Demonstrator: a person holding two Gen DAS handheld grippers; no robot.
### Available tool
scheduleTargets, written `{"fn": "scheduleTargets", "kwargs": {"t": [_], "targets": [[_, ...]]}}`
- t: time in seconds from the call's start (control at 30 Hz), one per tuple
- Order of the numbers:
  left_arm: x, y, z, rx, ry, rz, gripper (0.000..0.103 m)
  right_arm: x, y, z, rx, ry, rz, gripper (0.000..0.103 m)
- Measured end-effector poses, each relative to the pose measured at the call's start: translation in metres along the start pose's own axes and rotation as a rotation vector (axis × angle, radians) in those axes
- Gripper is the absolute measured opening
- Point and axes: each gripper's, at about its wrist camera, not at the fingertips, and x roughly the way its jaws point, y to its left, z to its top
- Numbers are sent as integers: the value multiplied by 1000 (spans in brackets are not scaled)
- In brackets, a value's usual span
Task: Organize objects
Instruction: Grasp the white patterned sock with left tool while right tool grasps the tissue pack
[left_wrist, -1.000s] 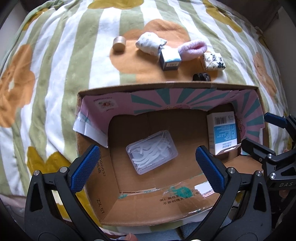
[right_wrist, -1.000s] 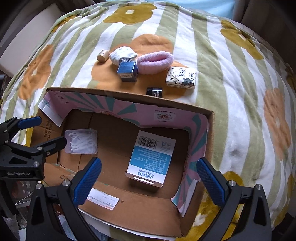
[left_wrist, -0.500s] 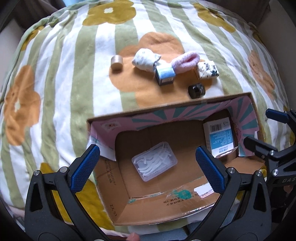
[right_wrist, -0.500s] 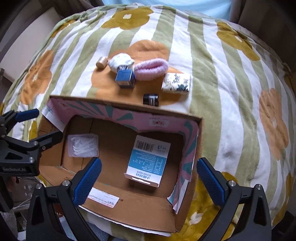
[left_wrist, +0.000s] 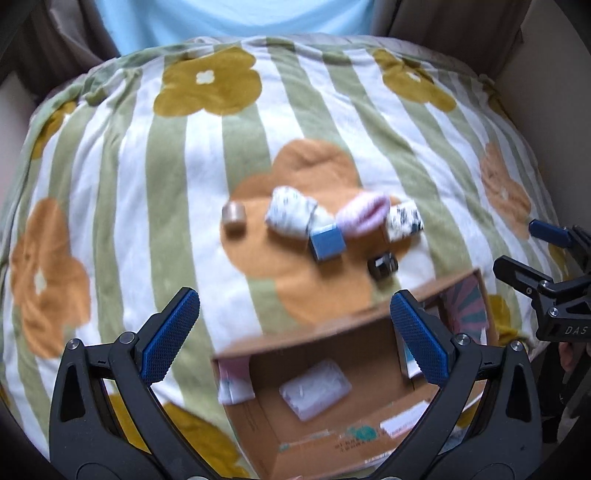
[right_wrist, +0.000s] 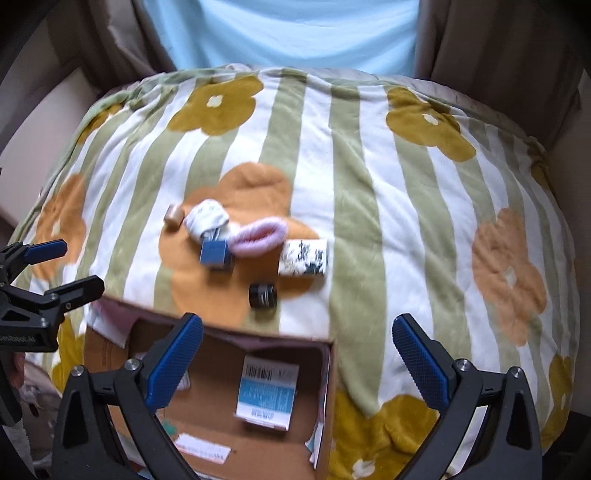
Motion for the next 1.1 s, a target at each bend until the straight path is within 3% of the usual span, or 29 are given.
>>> {"fn": "scheduleTargets", "kwargs": {"t": [0.2, 0.43, 0.47, 0.7, 0.97, 1.1], "targets": [[33, 11, 39, 5, 31, -10, 103, 29, -8, 30, 49, 56, 63, 102], [106, 23, 73, 17, 133, -71, 103, 87, -1, 50, -14, 169, -8, 102], [116, 24, 75, 15, 145, -76, 103, 97, 0, 51, -94, 190, -1, 102], [189, 29, 86, -3, 248, -83, 102, 164, -2, 53, -141, 318, -53, 102], [229, 25, 80, 5, 320, -81, 88, 191, -11, 46, -107, 379, -57, 96], [235, 23, 78, 5, 328, -91, 78, 194, -12, 43, -117, 391, -47, 82]]}}
